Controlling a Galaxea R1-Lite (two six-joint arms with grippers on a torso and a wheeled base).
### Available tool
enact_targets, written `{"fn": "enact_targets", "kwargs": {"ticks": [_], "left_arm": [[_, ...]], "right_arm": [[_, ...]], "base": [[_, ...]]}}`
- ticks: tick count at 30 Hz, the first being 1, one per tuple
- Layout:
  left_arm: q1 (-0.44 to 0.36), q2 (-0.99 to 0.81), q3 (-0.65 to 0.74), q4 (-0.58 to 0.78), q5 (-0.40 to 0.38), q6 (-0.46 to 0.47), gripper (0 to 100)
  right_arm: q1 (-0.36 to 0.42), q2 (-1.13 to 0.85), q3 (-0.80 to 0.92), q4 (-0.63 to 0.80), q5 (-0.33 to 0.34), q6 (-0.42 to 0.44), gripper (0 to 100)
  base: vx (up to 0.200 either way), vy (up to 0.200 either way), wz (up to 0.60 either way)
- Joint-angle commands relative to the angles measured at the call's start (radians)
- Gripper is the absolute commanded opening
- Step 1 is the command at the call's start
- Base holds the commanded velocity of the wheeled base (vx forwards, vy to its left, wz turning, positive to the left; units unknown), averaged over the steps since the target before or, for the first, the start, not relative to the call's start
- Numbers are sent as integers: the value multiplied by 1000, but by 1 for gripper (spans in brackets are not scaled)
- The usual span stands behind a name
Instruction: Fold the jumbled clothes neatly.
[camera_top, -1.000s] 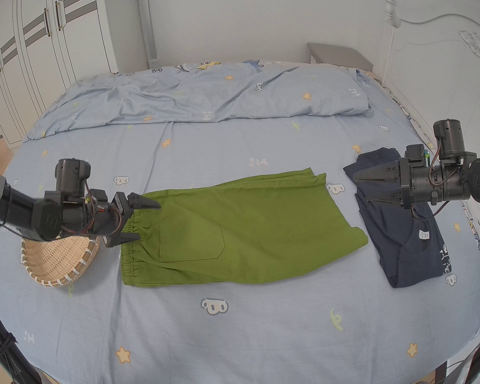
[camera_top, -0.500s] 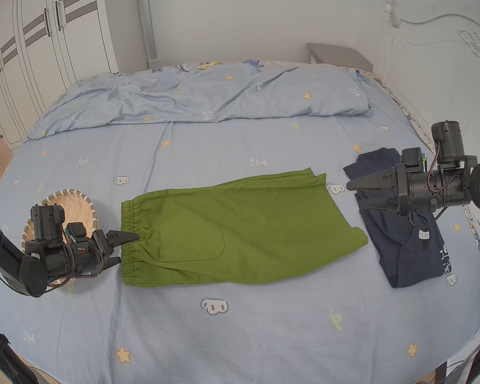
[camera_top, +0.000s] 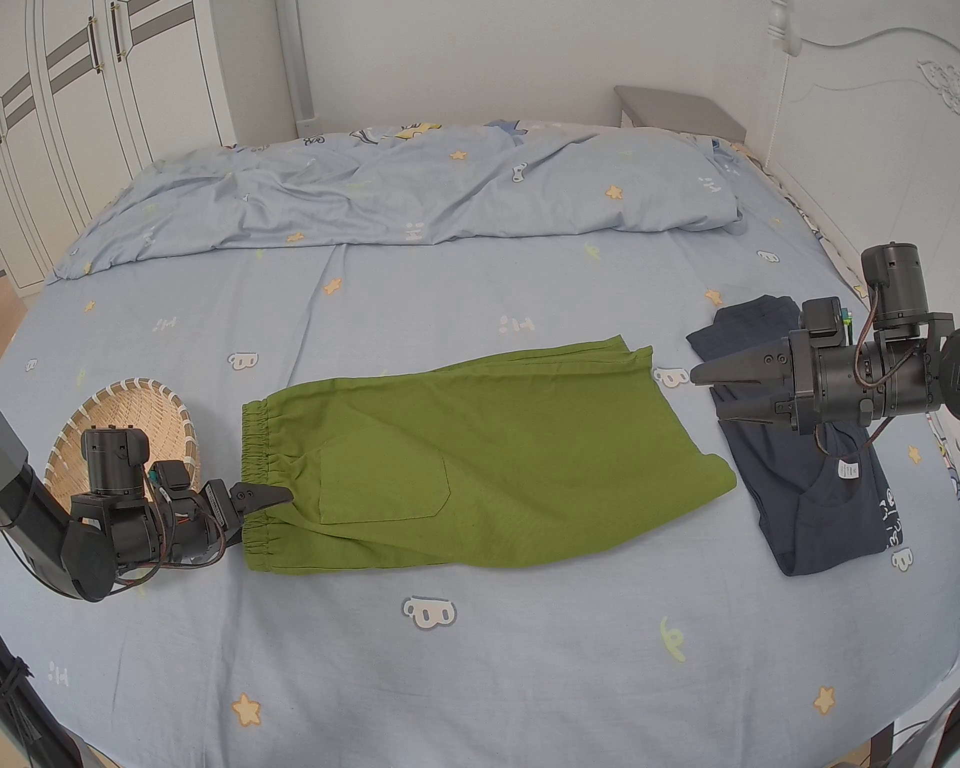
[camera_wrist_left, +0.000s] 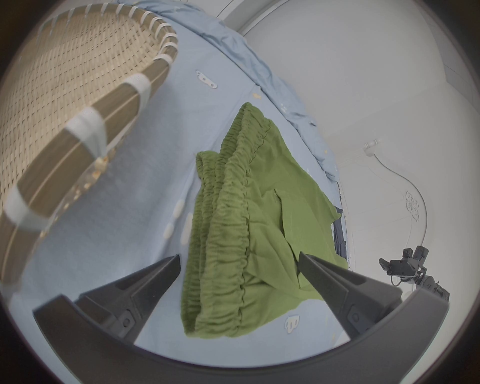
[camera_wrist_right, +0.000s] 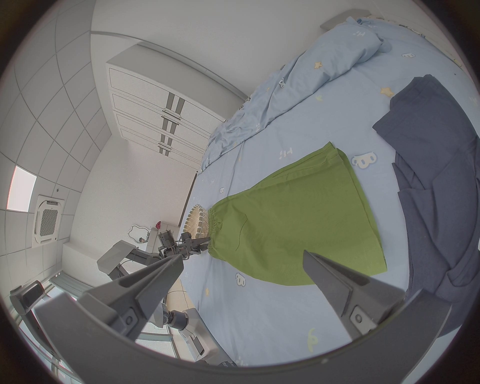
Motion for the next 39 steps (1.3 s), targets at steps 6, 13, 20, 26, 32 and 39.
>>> {"fn": "enact_targets", "kwargs": {"ticks": [6, 13, 20, 26, 32, 39], "left_arm": [[0, 127, 5, -128, 0, 8, 100], [-11, 147, -17, -143, -1, 1, 100], [-14, 169, -60, -143, -12, -68, 100], [-12, 189, -83, -143, -15, -88, 0], [-9, 189, -86, -142, -17, -94, 0], [-15, 150, -86, -128, -18, -124, 0]], "right_arm": [[1, 1, 1, 0, 0, 0, 100], [-2, 3, 1, 0, 0, 0, 100], [-2, 4, 1, 0, -1, 0, 100], [-8, 4, 1, -2, -1, 0, 100], [-14, 35, -10, -2, -3, -1, 100], [-53, 142, -30, -18, -10, -18, 100]], "base": [[0, 0, 0], [0, 0, 0], [0, 0, 0], [0, 0, 0], [0, 0, 0], [0, 0, 0]]}}
